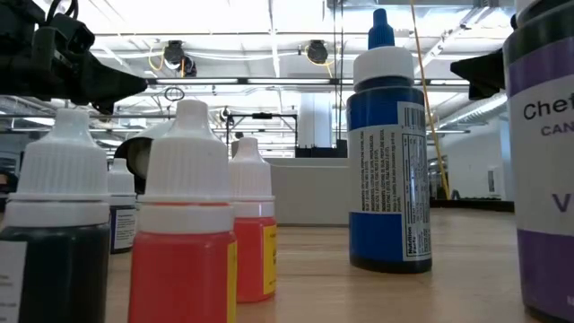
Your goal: Pick & Place food coloring
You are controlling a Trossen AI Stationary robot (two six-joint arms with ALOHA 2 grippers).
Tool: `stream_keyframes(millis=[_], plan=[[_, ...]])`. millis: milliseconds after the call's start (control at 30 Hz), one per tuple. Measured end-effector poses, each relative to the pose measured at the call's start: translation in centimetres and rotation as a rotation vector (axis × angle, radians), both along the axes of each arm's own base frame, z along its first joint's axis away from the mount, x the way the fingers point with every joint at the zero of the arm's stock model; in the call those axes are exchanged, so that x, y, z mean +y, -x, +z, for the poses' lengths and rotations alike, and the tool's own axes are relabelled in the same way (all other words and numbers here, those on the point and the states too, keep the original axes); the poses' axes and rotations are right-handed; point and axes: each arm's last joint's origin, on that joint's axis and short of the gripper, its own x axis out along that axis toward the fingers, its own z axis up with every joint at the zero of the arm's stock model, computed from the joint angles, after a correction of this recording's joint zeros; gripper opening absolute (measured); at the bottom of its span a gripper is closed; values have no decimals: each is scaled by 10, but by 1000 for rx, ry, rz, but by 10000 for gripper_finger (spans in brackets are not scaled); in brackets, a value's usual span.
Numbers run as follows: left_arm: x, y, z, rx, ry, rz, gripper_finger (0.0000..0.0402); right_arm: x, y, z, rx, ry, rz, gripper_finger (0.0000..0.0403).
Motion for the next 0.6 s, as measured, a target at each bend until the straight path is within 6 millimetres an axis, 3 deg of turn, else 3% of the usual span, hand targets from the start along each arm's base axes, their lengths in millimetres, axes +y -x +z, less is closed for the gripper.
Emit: stream_keyframes(millis=[600], plan=[[0,0,5,-56,-2,0,42,0,0,1,-6,0,0,0]])
